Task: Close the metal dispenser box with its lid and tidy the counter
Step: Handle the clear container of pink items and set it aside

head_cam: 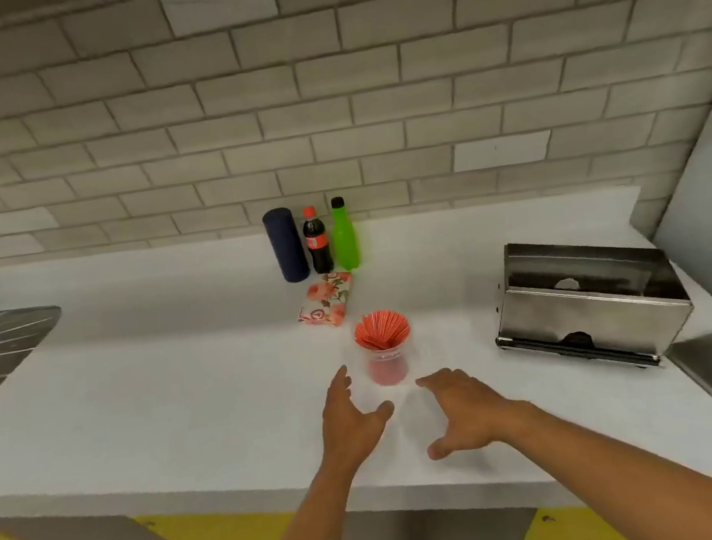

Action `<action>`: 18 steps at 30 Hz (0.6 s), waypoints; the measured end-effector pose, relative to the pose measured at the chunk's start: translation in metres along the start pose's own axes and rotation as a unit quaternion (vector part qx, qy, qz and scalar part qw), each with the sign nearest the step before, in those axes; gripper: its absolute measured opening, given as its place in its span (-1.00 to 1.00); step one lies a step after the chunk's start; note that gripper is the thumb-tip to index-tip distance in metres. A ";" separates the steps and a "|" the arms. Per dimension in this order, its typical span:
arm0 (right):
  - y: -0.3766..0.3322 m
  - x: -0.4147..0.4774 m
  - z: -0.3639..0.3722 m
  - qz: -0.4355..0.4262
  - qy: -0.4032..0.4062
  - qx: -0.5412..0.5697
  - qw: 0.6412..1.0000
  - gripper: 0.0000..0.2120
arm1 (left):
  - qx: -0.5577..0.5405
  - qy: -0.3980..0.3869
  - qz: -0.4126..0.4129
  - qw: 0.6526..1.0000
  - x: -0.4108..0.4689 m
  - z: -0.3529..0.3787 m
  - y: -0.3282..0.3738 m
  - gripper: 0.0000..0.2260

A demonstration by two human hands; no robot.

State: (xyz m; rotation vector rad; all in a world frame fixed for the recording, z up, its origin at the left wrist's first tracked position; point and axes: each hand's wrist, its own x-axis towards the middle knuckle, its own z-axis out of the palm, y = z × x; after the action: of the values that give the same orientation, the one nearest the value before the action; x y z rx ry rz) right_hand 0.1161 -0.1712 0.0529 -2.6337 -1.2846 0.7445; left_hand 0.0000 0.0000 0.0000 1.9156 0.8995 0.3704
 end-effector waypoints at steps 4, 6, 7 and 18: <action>-0.004 0.021 0.014 0.044 -0.011 -0.006 0.999 0.19 | 0.002 -0.034 -0.011 0.999 0.030 0.003 -0.011 -0.07; -0.004 0.031 0.015 0.056 -0.025 0.004 0.998 0.21 | -0.001 -0.050 0.001 0.999 0.041 0.004 -0.013 -0.05; -0.003 0.034 0.014 0.061 -0.029 0.010 0.998 0.22 | -0.006 -0.057 0.012 0.998 0.046 0.005 -0.015 -0.05; 0.017 0.025 -0.062 0.091 -0.001 0.033 0.995 0.12 | -0.080 -0.065 0.061 0.993 0.071 0.025 -0.004 -0.04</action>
State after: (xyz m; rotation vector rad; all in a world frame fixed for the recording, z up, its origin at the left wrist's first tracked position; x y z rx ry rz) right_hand 0.1707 -0.1568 0.0923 -2.7221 -1.0118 0.8000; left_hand 0.0616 0.0369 -0.0241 1.8290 0.6489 0.3733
